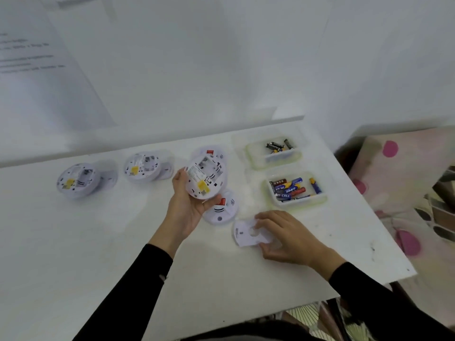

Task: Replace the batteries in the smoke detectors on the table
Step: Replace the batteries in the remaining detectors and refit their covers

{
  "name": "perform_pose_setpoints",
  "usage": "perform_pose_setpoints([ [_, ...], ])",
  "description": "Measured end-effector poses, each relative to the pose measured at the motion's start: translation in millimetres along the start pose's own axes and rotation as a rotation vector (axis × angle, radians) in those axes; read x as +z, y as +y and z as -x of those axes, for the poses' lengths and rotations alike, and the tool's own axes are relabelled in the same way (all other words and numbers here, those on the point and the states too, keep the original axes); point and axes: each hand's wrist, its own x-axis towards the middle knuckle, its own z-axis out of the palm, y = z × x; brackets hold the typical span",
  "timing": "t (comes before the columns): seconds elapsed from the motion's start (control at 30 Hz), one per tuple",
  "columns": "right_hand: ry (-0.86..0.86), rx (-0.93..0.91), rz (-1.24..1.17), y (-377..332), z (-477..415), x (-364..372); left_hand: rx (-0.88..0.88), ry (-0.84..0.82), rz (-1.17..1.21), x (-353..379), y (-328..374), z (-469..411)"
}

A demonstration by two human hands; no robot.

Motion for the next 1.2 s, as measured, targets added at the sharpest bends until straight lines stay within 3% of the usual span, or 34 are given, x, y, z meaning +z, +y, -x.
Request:
perform_pose_setpoints([
  [0.13, -0.007, -0.079, -0.058, 7.5, 0.6, 0.9, 0.012, -0.027, 0.075, 26.6, -14.5, -3.4],
  [0.27, 0.253, -0.226, -0.116, 11.3, -34.5, -26.4, 0.001, -0.054, 0.091, 46.6, -13.6, -8.5],
  [0.37, 0.411, 0.031, -0.122, 50.8, -86.9, -51.1, 0.011, -0.064, 0.087, 61.3, -12.3, -10.0],
  [0.43, 0.302, 0.284, -0.087, 87.4, -121.4, -63.1, 0.017, -0.046, 0.104, 69.7, -14.1, -13.2],
  [0.53, -0.027, 0.537, -0.007, 135.1, -162.0, -68.5, 0.034, -0.035, 0.07, 80.9, -18.5, -19.7],
  [0.63, -0.212, 0.585, 0.056, 156.6, -183.9, -65.4, 0.041, -0.053, 0.054, 88.7, -21.8, -25.4],
  [0.83, -0.287, 0.577, 0.147, 157.0, -199.0, -65.1, 0.03, -0.066, 0.076, 99.3, -24.2, -27.7],
  [0.97, -0.066, 0.531, 0.006, 152.9, -188.2, -68.6, 0.038, -0.08, 0.045, 100.7, -25.4, -26.1],
  [1.1, 0.345, 0.479, -0.554, 125.5, -169.3, -95.3, 0.048, -0.101, 0.004, 97.0, -24.2, -25.3],
  [1.2, 0.543, 0.407, -0.848, 95.2, -156.2, -112.4, 0.046, -0.093, -0.008, 97.0, -26.3, -25.8],
])
